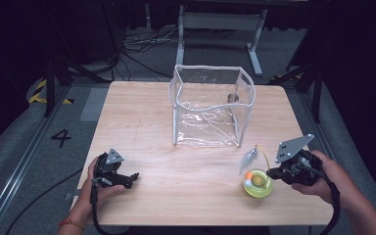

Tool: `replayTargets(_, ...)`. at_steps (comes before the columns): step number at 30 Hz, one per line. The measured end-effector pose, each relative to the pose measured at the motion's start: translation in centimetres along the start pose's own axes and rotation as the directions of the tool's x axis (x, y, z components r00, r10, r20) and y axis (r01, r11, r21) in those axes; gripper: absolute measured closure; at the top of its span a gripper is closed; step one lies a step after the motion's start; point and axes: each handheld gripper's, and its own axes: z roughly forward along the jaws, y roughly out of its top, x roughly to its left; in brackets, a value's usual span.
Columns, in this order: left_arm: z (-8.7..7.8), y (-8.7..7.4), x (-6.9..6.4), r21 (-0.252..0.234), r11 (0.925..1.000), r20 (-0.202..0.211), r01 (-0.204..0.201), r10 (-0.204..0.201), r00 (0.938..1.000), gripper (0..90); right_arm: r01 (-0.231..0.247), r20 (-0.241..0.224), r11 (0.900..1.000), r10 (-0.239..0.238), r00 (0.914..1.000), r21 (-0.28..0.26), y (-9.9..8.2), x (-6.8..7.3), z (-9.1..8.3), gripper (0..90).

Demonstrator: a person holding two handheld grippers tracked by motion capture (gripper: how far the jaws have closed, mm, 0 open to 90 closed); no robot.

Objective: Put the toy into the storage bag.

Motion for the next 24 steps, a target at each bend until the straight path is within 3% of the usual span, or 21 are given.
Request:
replayTargets(6,0.0,0.0,0.0,0.000,1.0000,0.000,0.000,0.000,1.0000,0.6,-0.027,0.027,0.9974,0.028,0.9992,-0.068,-0.3,-0.6,-1.0,88.6)
replayTargets(9,0.0,0.0,0.0,0.000,1.0000,0.000,-0.003,0.003,1.0000,0.6,-0.031,0.049,0.9966,0.035,0.9982,-0.076,-0.1,-0.8,-1.4,88.6)
replayTargets(17,0.0,0.0,0.0,0.000,1.0000,0.000,0.000,0.000,1.0000,0.7,-0.047,0.133,0.9978,0.053,0.9897,-0.047,0.3,-2.2,-2.7,88.6)
replayTargets(24,0.0,0.0,0.0,0.000,1.0000,0.000,0.000,0.000,1.0000,0.7,-0.084,0.202,0.9959,0.089,0.9753,-0.033,1.2,-4.1,-4.6,88.6)
